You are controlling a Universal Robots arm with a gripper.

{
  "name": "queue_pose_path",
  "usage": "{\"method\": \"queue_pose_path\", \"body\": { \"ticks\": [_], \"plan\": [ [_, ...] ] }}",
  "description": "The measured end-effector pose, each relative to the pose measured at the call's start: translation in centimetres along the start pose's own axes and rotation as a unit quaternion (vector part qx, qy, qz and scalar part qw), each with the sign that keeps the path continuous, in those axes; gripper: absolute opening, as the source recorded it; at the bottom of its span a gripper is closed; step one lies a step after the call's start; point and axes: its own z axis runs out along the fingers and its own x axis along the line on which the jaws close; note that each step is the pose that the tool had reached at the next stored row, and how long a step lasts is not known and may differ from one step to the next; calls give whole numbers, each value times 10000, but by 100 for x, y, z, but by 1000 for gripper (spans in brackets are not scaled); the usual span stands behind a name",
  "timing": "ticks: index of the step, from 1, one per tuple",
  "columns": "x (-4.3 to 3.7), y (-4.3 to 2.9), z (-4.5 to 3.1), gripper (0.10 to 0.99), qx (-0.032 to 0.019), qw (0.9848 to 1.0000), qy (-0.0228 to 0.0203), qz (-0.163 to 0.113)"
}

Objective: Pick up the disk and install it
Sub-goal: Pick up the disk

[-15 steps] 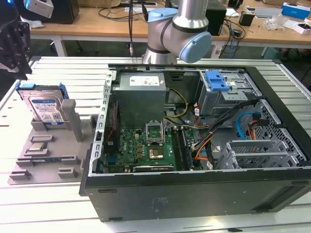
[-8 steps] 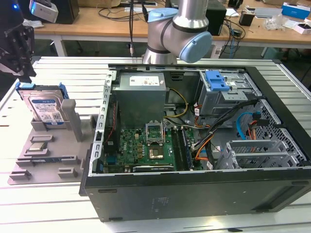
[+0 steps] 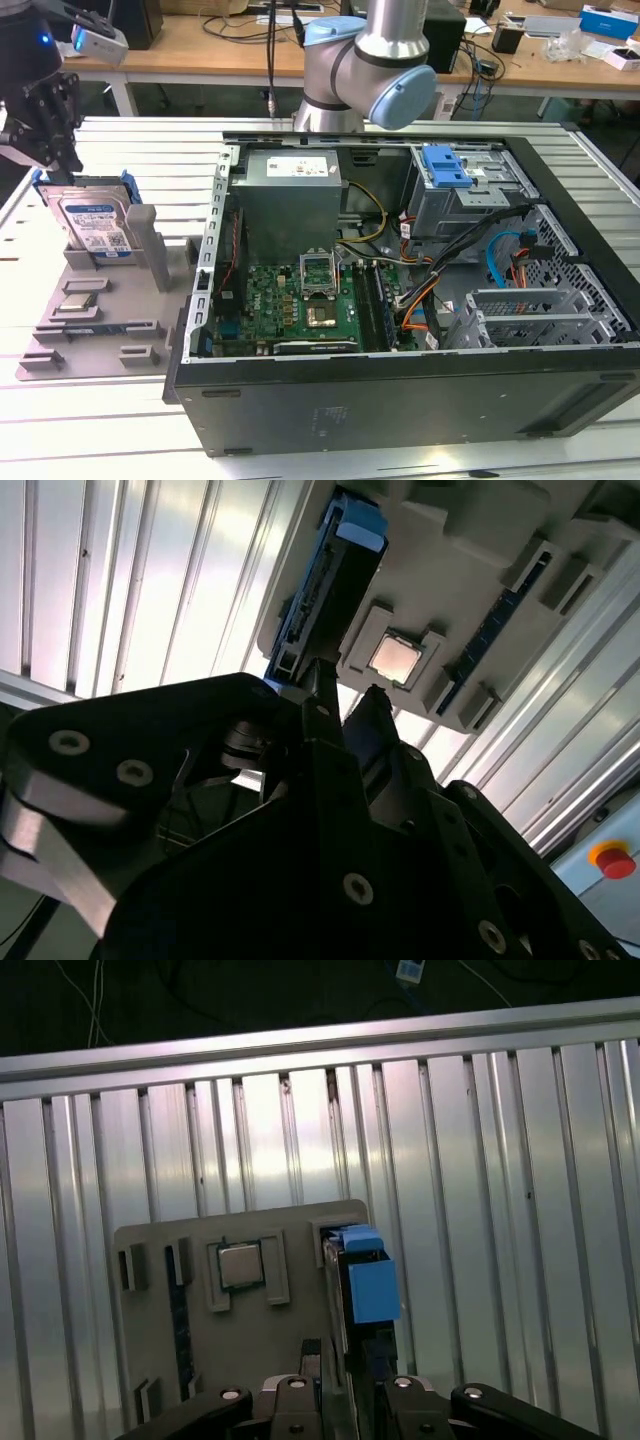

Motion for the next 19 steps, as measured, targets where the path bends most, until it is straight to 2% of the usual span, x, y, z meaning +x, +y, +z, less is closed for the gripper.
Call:
{"method": "queue_pose_path", "body": {
  "ticks": [3, 6, 7, 11, 16, 19],
  "plan": [
    [-16, 14, 19, 302, -2, 9999, 5, -102],
    [-96, 31, 63, 302, -4, 9998, 9, -221],
    [-99, 35, 75, 302, -4, 9998, 10, -222],
    [-99, 36, 85, 557, -4, 9998, 10, -222],
    [-132, 38, 183, 557, -6, 9992, 17, -391],
    [-150, 38, 297, 557, -6, 9992, 18, -409]
  ]
}}
